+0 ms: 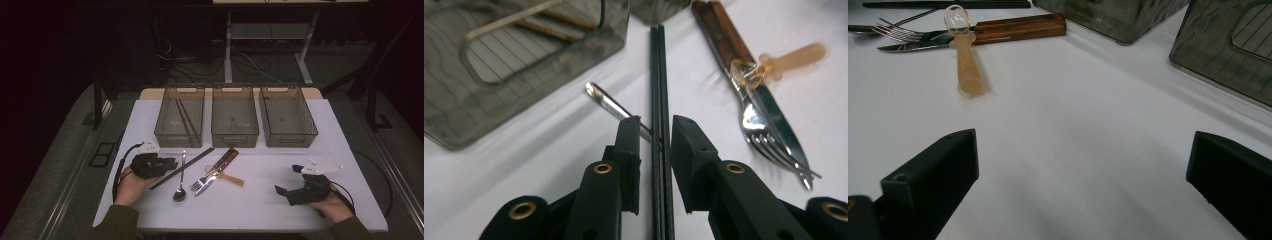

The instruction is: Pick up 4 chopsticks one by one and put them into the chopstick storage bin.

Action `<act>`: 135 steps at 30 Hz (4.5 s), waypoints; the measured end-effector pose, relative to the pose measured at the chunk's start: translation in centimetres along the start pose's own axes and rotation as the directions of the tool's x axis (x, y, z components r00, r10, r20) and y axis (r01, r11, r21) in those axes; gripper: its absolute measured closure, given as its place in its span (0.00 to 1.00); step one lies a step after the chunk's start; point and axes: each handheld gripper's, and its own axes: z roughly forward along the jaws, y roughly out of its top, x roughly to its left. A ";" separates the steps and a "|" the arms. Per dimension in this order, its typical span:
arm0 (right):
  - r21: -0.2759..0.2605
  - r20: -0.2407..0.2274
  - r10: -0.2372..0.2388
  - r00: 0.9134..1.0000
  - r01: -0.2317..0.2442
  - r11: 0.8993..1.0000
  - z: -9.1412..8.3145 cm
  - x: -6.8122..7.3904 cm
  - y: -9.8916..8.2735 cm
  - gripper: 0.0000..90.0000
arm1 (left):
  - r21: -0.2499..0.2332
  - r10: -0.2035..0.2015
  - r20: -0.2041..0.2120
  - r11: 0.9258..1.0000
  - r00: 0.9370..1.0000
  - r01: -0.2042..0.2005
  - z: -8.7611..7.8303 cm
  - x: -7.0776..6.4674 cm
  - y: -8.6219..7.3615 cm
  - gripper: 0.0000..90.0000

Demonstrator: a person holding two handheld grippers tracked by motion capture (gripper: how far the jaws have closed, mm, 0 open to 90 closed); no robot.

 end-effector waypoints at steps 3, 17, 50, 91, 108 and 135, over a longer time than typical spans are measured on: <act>0.000 0.000 0.000 1.000 0.000 1.000 0.0 0.0 0.0 0.00 | 0.020 0.004 0.002 1.000 1.000 -0.004 0.3 0.0 0.0 0.84; 0.010 0.007 -0.007 1.000 0.007 1.000 0.1 -0.1 -0.1 0.00 | 0.045 0.004 0.024 0.999 1.000 -0.005 1.3 0.1 -0.4 0.89; 0.009 0.013 -0.011 1.000 0.011 1.000 0.0 -0.2 -0.1 0.00 | 0.077 0.053 -0.039 0.996 0.998 -0.050 1.6 -0.1 -0.9 0.93; 0.008 0.016 -0.007 1.000 0.007 1.000 -0.2 -0.1 -0.1 0.00 | 0.006 0.008 -0.003 1.000 1.000 -0.008 -0.7 -0.6 -0.4 0.96; 0.010 0.012 -0.013 1.000 0.013 1.000 -0.1 0.0 -0.1 0.00 | -0.042 0.046 0.032 0.998 0.998 -0.045 -2.2 -1.7 0.2 0.96; 0.013 0.012 -0.019 1.000 0.019 1.000 0.1 -0.1 -0.1 0.00 | -0.167 0.039 0.053 0.986 0.998 -0.029 -4.1 -2.5 3.2 0.96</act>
